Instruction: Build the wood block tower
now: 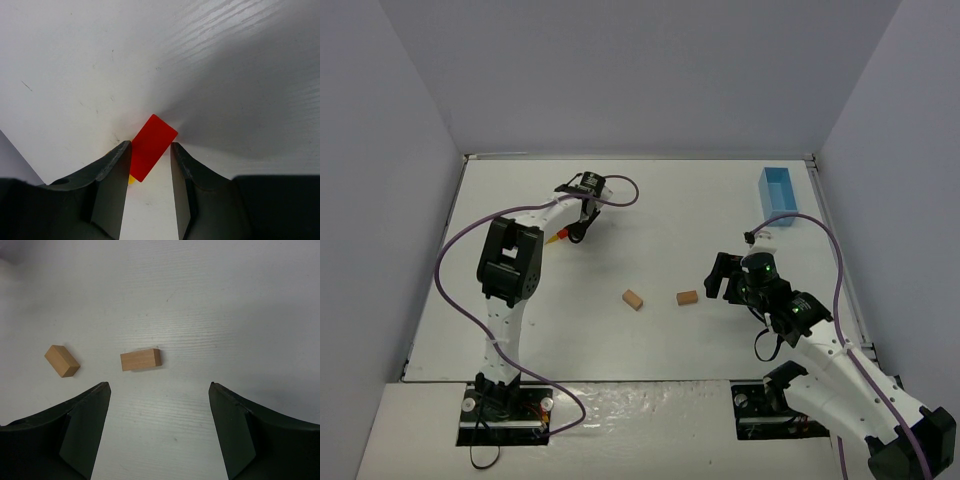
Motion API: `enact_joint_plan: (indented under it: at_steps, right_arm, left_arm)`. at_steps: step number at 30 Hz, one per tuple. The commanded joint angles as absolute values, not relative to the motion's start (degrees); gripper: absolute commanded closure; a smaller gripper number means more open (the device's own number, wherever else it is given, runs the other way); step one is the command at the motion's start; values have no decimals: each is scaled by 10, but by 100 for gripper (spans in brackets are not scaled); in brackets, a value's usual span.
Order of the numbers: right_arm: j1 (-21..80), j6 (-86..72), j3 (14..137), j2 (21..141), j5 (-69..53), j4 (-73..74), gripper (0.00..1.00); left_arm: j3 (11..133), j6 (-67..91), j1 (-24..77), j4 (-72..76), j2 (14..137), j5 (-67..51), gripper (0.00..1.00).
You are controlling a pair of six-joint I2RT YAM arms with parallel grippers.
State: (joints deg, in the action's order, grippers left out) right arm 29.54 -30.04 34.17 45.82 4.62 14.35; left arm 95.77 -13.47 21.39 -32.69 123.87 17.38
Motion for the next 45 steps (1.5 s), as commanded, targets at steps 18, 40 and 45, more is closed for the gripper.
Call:
enact_joint_plan:
  at_steps: [18, 40, 45]
  right_arm:
    - [294, -297, 341, 463, 45, 118, 23]
    - [294, -298, 339, 463, 44, 117, 23]
    - [294, -299, 339, 463, 42, 117, 23]
  left_arm:
    - [964, -158, 214, -304, 1229, 206, 67]
    - [943, -172, 212, -287, 1211, 207, 67]
    - [934, -175, 212, -284, 1201, 208, 67]
